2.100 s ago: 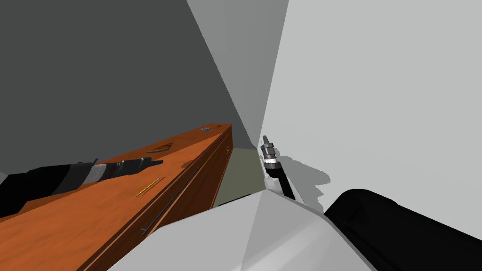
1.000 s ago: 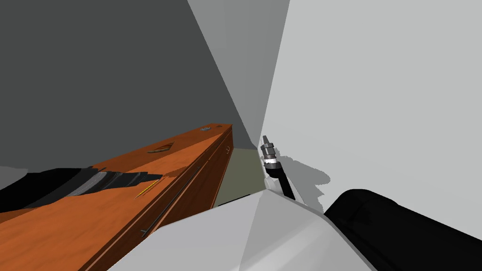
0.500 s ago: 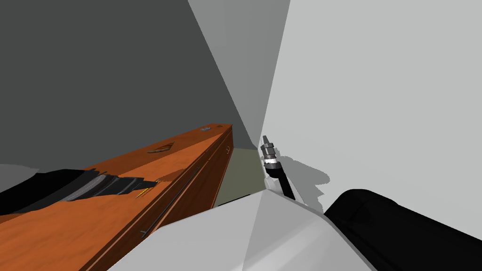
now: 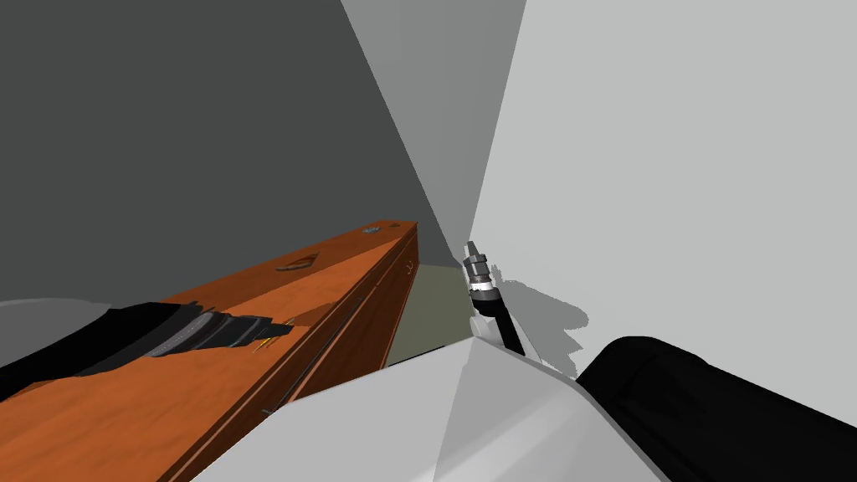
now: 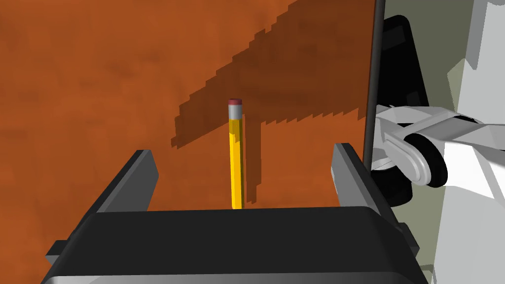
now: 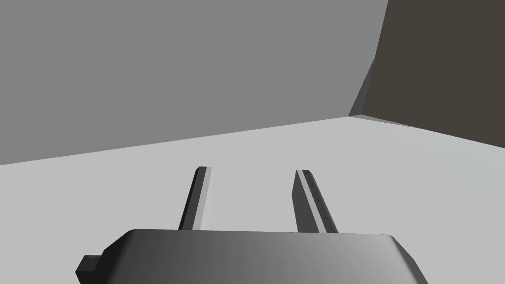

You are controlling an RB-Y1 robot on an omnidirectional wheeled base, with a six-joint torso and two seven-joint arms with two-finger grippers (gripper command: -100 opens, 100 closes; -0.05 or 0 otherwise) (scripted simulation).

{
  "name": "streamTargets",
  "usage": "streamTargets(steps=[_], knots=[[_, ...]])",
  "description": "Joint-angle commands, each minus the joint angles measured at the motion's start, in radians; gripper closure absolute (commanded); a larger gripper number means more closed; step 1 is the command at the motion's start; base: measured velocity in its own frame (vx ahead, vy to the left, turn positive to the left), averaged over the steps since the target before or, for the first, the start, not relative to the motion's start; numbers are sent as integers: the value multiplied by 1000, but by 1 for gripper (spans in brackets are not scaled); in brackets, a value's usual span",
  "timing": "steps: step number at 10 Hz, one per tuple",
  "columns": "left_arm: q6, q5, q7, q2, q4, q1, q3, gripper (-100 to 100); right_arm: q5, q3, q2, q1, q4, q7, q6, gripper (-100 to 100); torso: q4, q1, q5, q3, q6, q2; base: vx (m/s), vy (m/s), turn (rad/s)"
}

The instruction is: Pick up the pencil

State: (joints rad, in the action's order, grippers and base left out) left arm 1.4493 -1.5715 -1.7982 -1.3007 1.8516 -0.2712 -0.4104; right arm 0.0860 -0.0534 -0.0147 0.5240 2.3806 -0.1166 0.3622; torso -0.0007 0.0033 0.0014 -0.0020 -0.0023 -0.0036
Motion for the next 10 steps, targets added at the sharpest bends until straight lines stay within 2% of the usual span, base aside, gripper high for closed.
streamTargets(steps=[1, 5, 6, 7, 10], knots=[[21, -35, 33, 36, 50, 16, 7, -100, 0, 0, 0, 0, 0, 0, 0, 0, 0, 0, 0, 0, 0, 0, 65, 47, 75], [71, -115, 106, 123, 169, 48, 15, -100, 0, 0, 0, 0, 0, 0, 0, 0, 0, -1, 0, 0, 0, 0, 43, 31, 62], [62, -103, 92, 107, 149, 43, 11, -100, 0, 0, 0, 0, 0, 0, 0, 0, 0, -4, 0, 1, 2, 2, 5, -6, 12], [64, -105, 96, 109, 153, 44, 11, 100, 0, 0, 0, 0, 0, 0, 0, 0, -1, -5, 1, 1, 2, 2, 0, 0, 0], [64, -105, 96, 109, 152, 44, 11, 100, 0, 0, 0, 0, 0, 0, 0, 0, -1, -5, 1, 1, 2, 2, 0, 0, 0]])
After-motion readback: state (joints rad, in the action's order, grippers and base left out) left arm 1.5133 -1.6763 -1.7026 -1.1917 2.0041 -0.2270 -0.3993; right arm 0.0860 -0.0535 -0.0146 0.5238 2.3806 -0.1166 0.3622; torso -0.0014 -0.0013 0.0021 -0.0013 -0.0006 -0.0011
